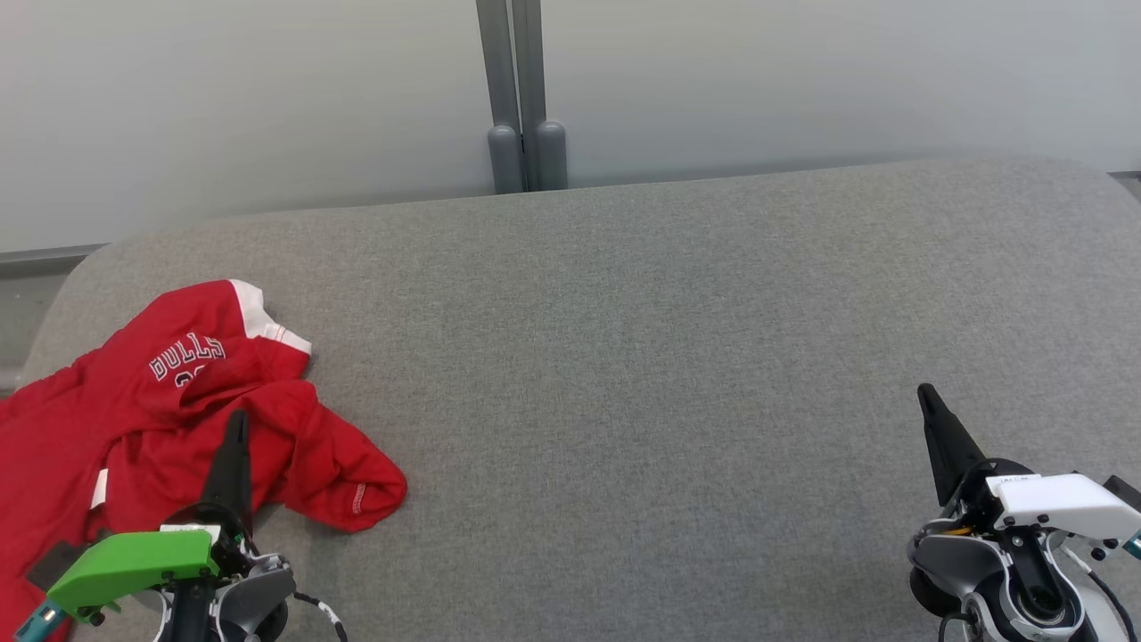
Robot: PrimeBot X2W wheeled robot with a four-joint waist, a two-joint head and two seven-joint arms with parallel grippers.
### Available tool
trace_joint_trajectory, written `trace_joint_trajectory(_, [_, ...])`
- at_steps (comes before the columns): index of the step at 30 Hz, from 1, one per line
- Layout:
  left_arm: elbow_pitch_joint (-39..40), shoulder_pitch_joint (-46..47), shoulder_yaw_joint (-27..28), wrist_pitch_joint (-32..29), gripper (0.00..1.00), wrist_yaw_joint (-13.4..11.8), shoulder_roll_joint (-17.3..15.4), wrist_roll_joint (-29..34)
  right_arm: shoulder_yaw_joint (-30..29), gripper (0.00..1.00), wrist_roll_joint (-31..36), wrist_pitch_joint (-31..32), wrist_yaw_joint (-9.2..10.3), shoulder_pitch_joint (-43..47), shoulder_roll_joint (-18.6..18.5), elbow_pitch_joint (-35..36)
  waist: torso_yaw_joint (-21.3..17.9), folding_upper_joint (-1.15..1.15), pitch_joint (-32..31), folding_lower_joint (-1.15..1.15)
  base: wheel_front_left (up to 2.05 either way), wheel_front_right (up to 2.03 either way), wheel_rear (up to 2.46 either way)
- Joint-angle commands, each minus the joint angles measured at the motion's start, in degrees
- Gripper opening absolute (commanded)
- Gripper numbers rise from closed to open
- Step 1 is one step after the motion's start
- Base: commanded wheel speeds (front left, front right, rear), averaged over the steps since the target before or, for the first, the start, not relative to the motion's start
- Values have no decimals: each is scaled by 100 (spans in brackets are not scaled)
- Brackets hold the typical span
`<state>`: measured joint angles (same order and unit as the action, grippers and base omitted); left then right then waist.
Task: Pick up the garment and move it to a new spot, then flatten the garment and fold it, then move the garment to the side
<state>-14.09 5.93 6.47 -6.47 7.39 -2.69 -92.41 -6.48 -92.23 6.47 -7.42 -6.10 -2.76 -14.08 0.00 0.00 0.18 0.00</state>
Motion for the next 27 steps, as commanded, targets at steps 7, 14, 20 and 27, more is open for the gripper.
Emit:
trace_joint_trajectory(7, [-4,62,15,-8,0,31,-43,-1,-12,0,-39,8,-24,-28,-27,-5,0,0,0,0,0,0,0])
trace_joint_trajectory(14, [-4,62,15,-8,0,31,-43,-1,-12,0,-39,8,-24,-28,-27,-5,0,0,0,0,0,0,0])
trace_joint_trajectory(20, [-4,62,15,-8,0,31,-43,-1,-12,0,-39,8,-24,-28,-27,-5,0,0,0,0,0,0,0])
trace_joint_trajectory(27, [-4,62,15,-8,0,31,-43,-1,-12,0,-39,8,-24,-28,-27,-5,0,0,0,0,0,0,0])
